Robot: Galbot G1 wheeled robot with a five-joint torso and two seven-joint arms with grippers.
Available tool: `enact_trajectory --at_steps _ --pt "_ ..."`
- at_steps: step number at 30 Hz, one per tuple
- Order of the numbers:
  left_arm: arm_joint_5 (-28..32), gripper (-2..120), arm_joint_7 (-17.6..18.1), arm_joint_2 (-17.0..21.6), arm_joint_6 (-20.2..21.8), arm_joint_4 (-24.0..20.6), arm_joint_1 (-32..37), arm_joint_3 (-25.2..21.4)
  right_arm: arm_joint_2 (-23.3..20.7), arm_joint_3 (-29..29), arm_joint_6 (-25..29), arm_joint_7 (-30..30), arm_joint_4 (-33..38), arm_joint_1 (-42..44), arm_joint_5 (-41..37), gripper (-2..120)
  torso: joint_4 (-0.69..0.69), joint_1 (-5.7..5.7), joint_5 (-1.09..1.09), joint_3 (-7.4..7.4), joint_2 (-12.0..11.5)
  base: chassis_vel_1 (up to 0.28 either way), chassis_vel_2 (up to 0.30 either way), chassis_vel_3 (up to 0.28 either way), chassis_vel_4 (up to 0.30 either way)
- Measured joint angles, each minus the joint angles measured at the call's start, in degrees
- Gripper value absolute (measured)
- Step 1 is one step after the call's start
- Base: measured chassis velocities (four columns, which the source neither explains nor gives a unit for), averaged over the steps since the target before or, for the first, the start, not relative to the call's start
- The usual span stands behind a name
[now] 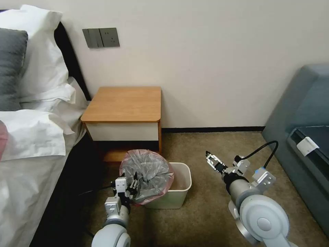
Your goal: Pick up the garbage bag from the table and place it over the trash can.
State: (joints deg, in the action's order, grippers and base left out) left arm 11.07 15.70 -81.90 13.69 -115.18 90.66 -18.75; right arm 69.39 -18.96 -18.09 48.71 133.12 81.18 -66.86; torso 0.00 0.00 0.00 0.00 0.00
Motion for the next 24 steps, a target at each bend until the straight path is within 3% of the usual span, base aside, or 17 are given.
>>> enact_trajectory --at_steps 8,14,24 --pt "-0.3 52 0.32 0.04 1.05 0.69 -1.23 1.12 0.19 -0.42 0.62 0.38 0.47 0.5 0.38 100 0.0 0.0 0.0 0.0 0.0 0.0 0.0 0.0 0.0" --pt "1.14 38 1.52 0.65 3.14 1.77 -3.43 1.46 0.68 -0.09 0.82 0.39 0.47 0.96 1.03 100 0.0 0.0 0.0 0.0 0.0 0.0 0.0 0.0 0.0" --pt "5.32 46 4.1 1.53 8.69 2.3 -6.3 2.62 1.44 -0.03 0.91 0.2 -0.36 1.73 1.97 100 0.0 0.0 0.0 0.0 0.0 0.0 0.0 0.0 0.0"
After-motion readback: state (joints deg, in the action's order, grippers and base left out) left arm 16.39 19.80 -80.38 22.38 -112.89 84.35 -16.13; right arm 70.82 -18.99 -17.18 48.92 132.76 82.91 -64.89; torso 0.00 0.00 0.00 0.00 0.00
